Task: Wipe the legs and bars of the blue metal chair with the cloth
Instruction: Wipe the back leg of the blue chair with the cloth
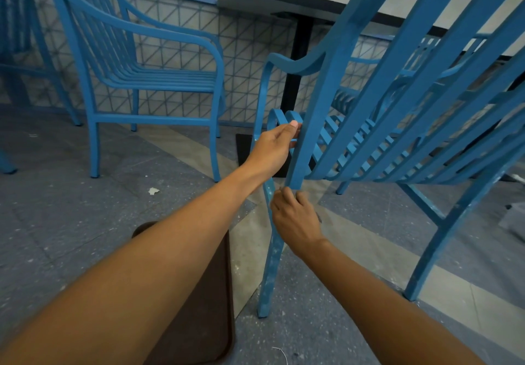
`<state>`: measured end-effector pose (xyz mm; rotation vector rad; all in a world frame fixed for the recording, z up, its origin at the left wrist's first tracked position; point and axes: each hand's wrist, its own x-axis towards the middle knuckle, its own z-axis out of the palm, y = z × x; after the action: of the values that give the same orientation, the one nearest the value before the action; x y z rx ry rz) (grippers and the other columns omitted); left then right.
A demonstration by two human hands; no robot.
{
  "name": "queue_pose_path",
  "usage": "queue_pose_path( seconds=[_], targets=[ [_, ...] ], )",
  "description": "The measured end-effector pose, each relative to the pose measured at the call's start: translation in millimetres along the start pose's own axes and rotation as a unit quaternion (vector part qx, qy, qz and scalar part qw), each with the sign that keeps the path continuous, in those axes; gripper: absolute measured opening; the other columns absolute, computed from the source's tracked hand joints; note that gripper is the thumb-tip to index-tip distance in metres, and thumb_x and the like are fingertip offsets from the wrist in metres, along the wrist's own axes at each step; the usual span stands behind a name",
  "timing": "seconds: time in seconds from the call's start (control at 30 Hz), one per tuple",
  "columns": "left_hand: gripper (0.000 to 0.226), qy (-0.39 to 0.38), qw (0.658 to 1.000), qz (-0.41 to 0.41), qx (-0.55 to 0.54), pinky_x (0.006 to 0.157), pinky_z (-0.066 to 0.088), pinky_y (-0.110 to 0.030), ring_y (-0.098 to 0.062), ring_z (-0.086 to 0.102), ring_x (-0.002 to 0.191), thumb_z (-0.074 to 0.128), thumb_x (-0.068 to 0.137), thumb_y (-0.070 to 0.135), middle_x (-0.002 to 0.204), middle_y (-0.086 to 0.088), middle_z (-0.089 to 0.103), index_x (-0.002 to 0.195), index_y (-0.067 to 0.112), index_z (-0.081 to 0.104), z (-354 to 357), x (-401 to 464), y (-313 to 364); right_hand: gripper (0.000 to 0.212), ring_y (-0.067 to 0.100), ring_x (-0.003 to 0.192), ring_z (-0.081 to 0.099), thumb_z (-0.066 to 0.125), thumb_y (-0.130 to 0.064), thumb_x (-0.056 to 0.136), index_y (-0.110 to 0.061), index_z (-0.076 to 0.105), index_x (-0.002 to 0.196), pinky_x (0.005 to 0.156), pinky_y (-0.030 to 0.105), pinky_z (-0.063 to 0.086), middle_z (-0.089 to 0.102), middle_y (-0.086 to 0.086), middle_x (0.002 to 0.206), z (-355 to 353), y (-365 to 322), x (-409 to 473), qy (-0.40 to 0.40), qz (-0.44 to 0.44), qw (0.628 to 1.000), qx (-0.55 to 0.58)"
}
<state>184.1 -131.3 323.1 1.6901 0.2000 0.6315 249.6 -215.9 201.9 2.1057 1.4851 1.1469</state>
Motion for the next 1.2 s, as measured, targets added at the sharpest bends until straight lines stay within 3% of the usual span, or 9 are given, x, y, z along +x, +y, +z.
queue_pose_path(
  seconds=[0.4, 0.53, 0.6, 0.73, 0.8, 0.87, 0.97, 1.13, 1.2],
  targets=[
    [0.036, -0.009, 1.000, -0.011, 0.006, 0.071, 0.036, -0.010, -0.002, 0.054, 0.101, 0.030, 0.100, 0.035, 0.108, 0.013, 0.058, 0.123, 0.020, 0.054, -0.8, -4.3, 5.0, 0.013, 0.019, 0.078, 0.053, 0.078, -0.024, 0.065, -0.016, 0.071, 0.071, 0.064, 0.028, 0.044, 0.061, -0.004, 0.068, -0.9, -14.3, -15.8, -0.015, 0.002, 0.996, 0.090],
    [0.038, -0.010, 1.000, -0.012, 0.005, 0.073, 0.037, -0.010, -0.003, 0.053, 0.102, 0.030, 0.100, 0.034, 0.110, 0.013, 0.056, 0.126, 0.019, 0.053, -1.1, -2.9, 3.6, 0.013, 0.015, 0.076, 0.047, 0.079, -0.017, 0.066, -0.021, 0.070, 0.074, 0.065, 0.025, 0.035, 0.063, -0.008, 0.073, -4.6, -16.2, -33.4, 0.033, 0.136, 0.950, 0.280],
    [0.038, -0.009, 1.000, -0.007, 0.005, 0.074, 0.038, -0.010, -0.003, 0.053, 0.102, 0.030, 0.101, 0.034, 0.110, 0.013, 0.055, 0.126, 0.018, 0.053, -1.7, -2.5, 2.5, 0.008, 0.012, 0.084, 0.051, 0.069, -0.015, 0.080, -0.021, 0.071, 0.084, 0.070, 0.017, 0.039, 0.062, -0.009, 0.089, -14.0, -9.6, -43.8, 0.031, 0.298, 0.832, 0.468],
    [0.038, -0.011, 1.000, -0.002, 0.005, 0.072, 0.039, -0.011, -0.003, 0.054, 0.102, 0.030, 0.100, 0.034, 0.112, 0.011, 0.056, 0.127, 0.019, 0.052, -1.2, -2.0, -0.4, 0.010, 0.011, 0.095, 0.054, 0.060, -0.016, 0.088, -0.015, 0.067, 0.096, 0.078, 0.020, 0.043, 0.055, 0.001, 0.114, -11.5, -3.8, -57.8, 0.032, 0.573, 0.393, 0.718],
    [0.038, -0.010, 1.000, 0.001, 0.008, 0.071, 0.040, -0.010, 0.000, 0.055, 0.097, 0.030, 0.100, 0.034, 0.111, 0.012, 0.057, 0.127, 0.019, 0.053, -1.3, -1.4, -2.1, 0.014, 0.019, 0.100, 0.056, 0.059, -0.016, 0.089, -0.016, 0.068, 0.099, 0.082, 0.030, 0.046, 0.061, 0.003, 0.113, -9.0, -5.5, -57.6, 0.049, 0.628, 0.266, 0.730],
    [0.037, -0.009, 1.000, 0.002, 0.008, 0.068, 0.042, -0.007, 0.005, 0.055, 0.091, 0.030, 0.100, 0.034, 0.107, 0.014, 0.057, 0.125, 0.021, 0.054, -1.7, 0.0, -3.7, 0.020, 0.019, 0.104, 0.054, 0.058, -0.016, 0.090, -0.016, 0.067, 0.108, 0.086, 0.031, 0.044, 0.063, 0.002, 0.112, -8.0, -5.6, -52.4, 0.091, 0.662, 0.213, 0.713],
    [0.036, -0.006, 1.000, 0.002, 0.010, 0.063, 0.042, 0.000, 0.009, 0.056, 0.086, 0.031, 0.100, 0.033, 0.103, 0.017, 0.058, 0.123, 0.021, 0.055, -0.9, 1.7, -5.7, 0.027, 0.015, 0.105, 0.055, 0.054, -0.021, 0.092, -0.016, 0.063, 0.117, 0.086, 0.027, 0.044, 0.062, -0.003, 0.115, -11.4, -8.1, -35.8, 0.128, 0.658, 0.236, 0.704],
    [0.035, 0.002, 1.000, 0.007, 0.007, 0.064, 0.042, 0.003, 0.010, 0.055, 0.084, 0.032, 0.100, 0.032, 0.094, 0.024, 0.057, 0.125, 0.022, 0.054, 0.5, 2.6, -8.5, 0.048, -0.002, 0.121, 0.038, 0.050, -0.011, 0.094, -0.017, 0.037, 0.140, 0.101, 0.015, 0.034, 0.039, -0.018, 0.132, -17.1, -38.4, -13.8, 0.090, 0.517, 0.463, 0.714],
    [0.035, 0.003, 1.000, 0.011, 0.010, 0.065, 0.042, 0.003, 0.009, 0.055, 0.085, 0.032, 0.101, 0.032, 0.095, 0.024, 0.057, 0.125, 0.023, 0.054, 0.0, 2.8, -9.5, 0.057, -0.007, 0.120, 0.032, 0.052, -0.005, 0.092, -0.016, 0.030, 0.143, 0.096, 0.000, 0.026, 0.035, -0.020, 0.129, -13.9, -43.7, -13.8, 0.090, 0.501, 0.513, 0.691]
  ],
)
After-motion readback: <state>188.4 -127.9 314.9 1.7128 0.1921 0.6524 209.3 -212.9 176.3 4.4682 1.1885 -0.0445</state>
